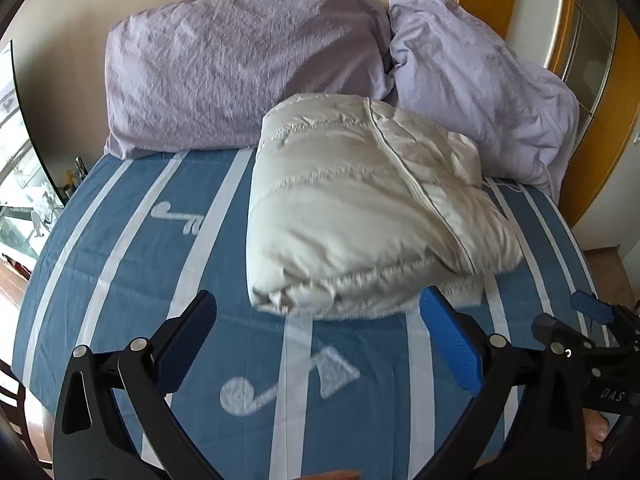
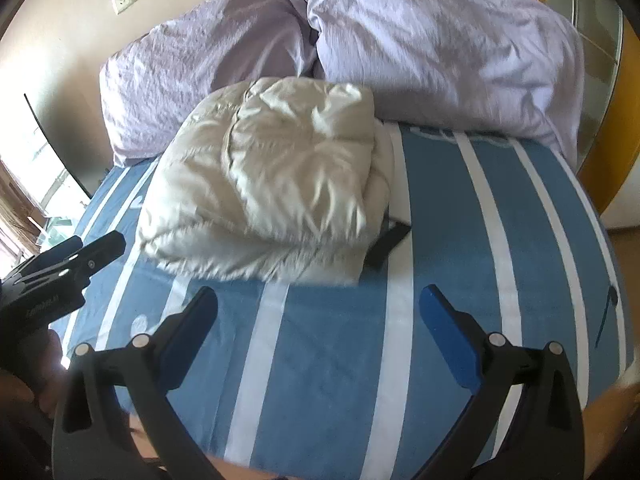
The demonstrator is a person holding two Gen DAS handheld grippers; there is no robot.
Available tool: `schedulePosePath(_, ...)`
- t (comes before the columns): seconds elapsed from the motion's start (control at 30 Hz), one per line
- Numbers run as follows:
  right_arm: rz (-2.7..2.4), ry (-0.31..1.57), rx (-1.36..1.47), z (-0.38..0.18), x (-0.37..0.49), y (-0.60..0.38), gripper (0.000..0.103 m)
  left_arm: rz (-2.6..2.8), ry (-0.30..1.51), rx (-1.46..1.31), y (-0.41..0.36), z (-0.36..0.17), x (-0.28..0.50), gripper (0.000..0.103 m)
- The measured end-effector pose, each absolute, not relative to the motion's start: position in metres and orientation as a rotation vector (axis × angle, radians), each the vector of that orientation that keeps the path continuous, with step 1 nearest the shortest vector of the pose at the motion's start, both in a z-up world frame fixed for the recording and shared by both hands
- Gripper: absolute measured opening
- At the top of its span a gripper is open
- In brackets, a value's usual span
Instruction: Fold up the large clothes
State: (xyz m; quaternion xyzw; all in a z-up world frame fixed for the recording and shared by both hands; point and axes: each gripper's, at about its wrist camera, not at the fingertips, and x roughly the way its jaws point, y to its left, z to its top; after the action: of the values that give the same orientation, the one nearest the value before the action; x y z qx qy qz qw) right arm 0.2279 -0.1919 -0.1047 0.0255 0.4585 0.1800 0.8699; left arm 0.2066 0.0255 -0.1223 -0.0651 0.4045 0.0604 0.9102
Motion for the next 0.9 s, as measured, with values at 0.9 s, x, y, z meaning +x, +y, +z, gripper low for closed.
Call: schedulePosePath(0.9,0.419,0.948,0.112,-0.094,0.177,-0.194,0.101,0.095,0.844,-0.213,0.027,-0.125,0.151,0.102)
